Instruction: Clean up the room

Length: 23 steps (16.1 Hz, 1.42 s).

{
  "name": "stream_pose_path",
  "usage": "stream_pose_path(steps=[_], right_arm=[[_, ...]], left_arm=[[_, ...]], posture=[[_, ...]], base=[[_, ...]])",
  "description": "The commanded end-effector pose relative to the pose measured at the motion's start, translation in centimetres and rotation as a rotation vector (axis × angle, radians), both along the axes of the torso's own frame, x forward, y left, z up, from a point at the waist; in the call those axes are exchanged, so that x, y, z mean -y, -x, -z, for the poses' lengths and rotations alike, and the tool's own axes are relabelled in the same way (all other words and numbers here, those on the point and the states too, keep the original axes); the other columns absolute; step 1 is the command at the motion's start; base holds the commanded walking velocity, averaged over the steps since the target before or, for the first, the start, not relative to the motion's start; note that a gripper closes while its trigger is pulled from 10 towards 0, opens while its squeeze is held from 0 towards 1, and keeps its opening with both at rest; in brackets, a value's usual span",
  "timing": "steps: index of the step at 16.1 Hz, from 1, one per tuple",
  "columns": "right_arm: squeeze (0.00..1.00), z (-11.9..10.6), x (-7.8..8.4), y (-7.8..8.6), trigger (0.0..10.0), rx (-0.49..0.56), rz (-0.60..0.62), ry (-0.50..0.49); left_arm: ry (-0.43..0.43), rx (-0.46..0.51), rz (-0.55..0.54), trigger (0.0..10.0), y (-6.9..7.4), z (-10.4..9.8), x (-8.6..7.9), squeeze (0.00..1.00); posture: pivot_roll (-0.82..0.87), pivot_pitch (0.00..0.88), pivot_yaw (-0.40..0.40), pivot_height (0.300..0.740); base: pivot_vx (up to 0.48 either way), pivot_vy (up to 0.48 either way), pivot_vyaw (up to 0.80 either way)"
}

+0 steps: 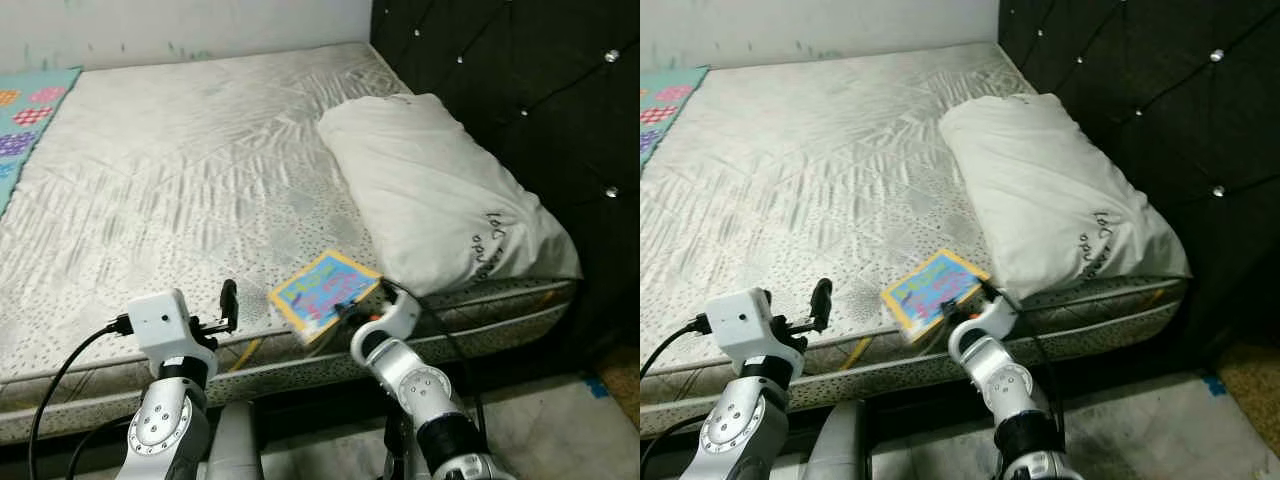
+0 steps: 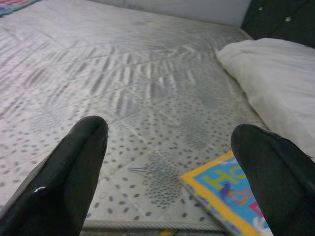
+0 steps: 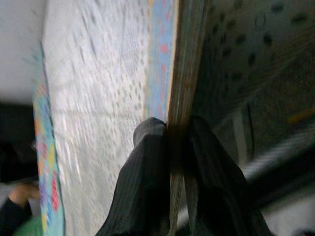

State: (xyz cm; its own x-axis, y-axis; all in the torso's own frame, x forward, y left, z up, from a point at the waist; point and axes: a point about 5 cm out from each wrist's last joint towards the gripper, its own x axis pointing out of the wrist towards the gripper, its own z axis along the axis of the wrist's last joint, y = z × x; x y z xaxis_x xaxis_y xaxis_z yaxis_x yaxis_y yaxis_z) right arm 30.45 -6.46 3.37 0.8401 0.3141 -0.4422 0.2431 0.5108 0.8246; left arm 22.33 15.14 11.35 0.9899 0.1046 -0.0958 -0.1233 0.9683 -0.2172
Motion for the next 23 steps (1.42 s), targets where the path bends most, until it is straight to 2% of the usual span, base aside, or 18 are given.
stream_pose_path(steps=[1,2,23], right_arm=[[0.00,-6.78,-11.62,-0.22,10.0,0.136,-0.132,-0.277],[0.00,-7.00,-11.34,-0.71,10.0,0.181,-0.129,-0.271],[0.00,-7.00,-11.34,-0.71,10.0,0.181,-0.129,-0.271]], left_arm=[[0.030,0.008,-0.017,10.0,0.17,-0.17,0.38,0.00],[0.029,0.007,-0.017,10.0,0.27,-0.18,0.37,0.00],[0.029,0.007,-0.017,10.0,0.27,-0.18,0.37,0.00]], posture=[[0.26,0.038,0.023,0.587],[0.26,0.038,0.023,0.587],[0.26,0.038,0.023,0.587]], base=[[0.000,0.000,0.00],[0.000,0.000,0.00],[0.000,0.000,0.00]])
